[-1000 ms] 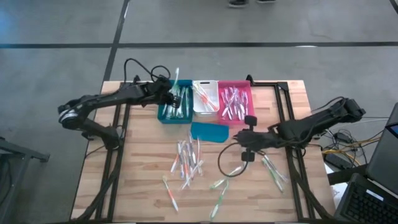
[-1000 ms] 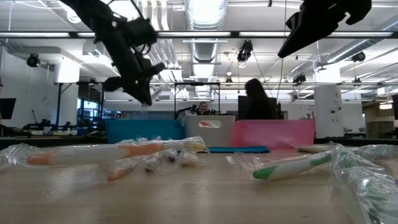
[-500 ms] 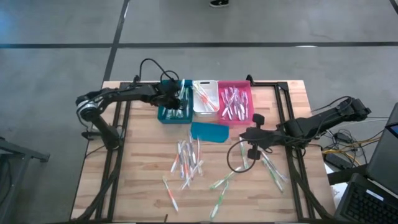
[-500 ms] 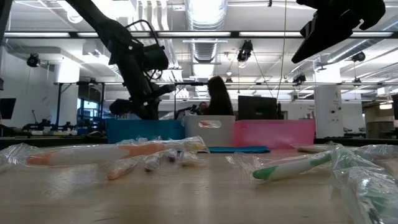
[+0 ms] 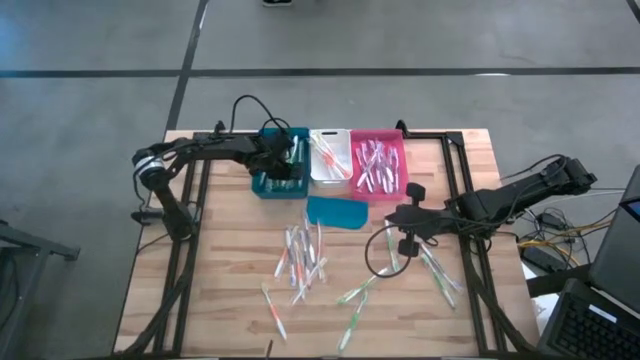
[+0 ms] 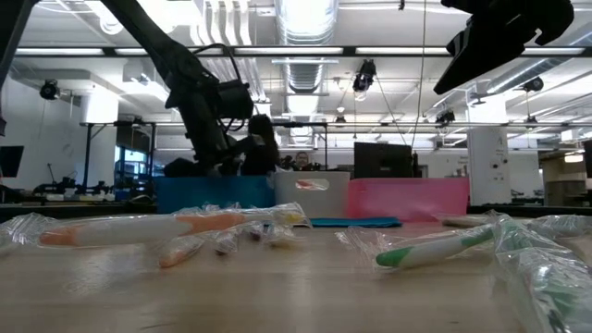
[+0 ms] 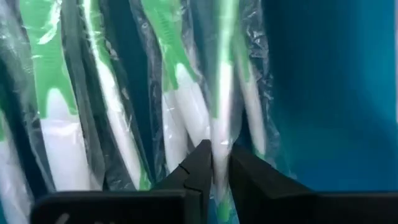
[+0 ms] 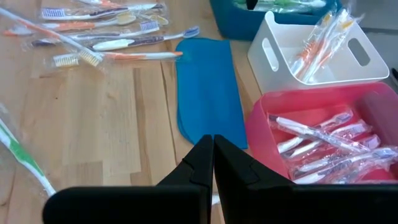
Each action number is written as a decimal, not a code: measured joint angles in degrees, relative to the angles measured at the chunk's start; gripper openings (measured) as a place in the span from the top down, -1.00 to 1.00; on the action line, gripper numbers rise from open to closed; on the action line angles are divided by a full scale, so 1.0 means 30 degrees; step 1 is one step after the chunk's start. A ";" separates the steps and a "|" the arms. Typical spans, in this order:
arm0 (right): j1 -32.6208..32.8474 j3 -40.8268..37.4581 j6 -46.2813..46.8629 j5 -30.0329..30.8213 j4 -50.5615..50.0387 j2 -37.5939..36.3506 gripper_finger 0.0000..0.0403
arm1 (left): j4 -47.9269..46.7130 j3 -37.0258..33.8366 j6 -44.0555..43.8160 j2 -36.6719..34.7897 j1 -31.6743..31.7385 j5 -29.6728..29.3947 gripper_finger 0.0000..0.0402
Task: Pick & Place Toothbrushes
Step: Put the green toothbrush into the blue bin, then put the orange toothbrush into the white bin
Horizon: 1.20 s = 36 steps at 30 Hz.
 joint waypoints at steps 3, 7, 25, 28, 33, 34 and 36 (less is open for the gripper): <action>-0.0006 0.0000 0.0000 0.0007 0.0003 0.0000 0.96 | 0.0009 -0.0011 0.0057 -0.0096 0.0006 0.0002 0.64; -0.0006 0.0000 -0.0007 0.0007 0.0003 0.0000 0.96 | 0.0015 -0.0022 0.0109 -0.0103 0.0002 -0.0006 0.50; -0.0004 0.0000 -0.0015 0.0004 0.0003 0.0000 0.96 | -0.0364 0.1370 0.2610 -0.1857 0.0006 0.0353 0.15; -0.0005 0.0000 -0.0015 0.0007 -0.0004 0.0007 0.96 | -0.0693 0.1370 0.2611 -0.2838 -0.0054 0.0351 0.14; -0.0005 0.0000 -0.0015 0.0005 -0.0003 0.0015 0.96 | -0.1188 0.1370 0.3091 -0.4763 -0.0654 0.0280 0.15; -0.0001 0.0000 -0.0015 0.0007 0.0003 0.0015 0.96 | -0.1179 0.1363 0.3353 -0.5185 -0.0911 0.0247 0.15; 0.0000 0.0000 -0.0022 0.0007 0.0003 0.0015 0.96 | -0.1214 0.1327 0.3800 -0.5987 -0.1611 -0.0117 0.15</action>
